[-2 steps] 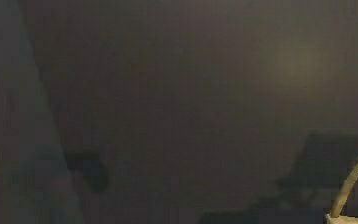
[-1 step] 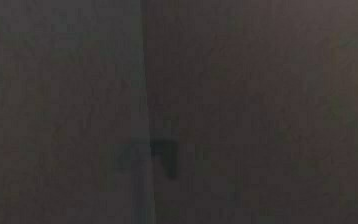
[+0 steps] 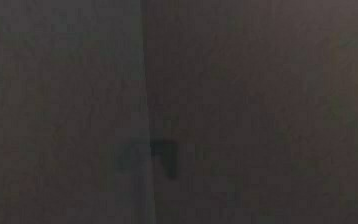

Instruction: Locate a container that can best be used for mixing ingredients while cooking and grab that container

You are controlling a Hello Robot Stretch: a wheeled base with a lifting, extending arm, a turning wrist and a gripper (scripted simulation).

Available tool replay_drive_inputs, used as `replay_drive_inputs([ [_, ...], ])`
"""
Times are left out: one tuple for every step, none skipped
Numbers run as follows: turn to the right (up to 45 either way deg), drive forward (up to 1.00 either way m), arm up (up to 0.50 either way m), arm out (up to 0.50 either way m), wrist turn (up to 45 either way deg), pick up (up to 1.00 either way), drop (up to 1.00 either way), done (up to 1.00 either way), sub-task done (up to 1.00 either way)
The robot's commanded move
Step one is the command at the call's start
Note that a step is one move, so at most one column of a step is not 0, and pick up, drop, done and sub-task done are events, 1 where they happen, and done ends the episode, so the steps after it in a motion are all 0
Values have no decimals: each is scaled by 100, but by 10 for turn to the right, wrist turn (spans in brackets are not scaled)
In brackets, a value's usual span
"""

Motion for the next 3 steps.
replay_drive_inputs([
  [0, 0, 38, 0, 0, 0, 0, 0, 0],
  [0, 0, 0, 26, 0, 0, 0, 0, 0],
  [0, 0, 0, 0, 450, 0, 0, 0, 0],
])
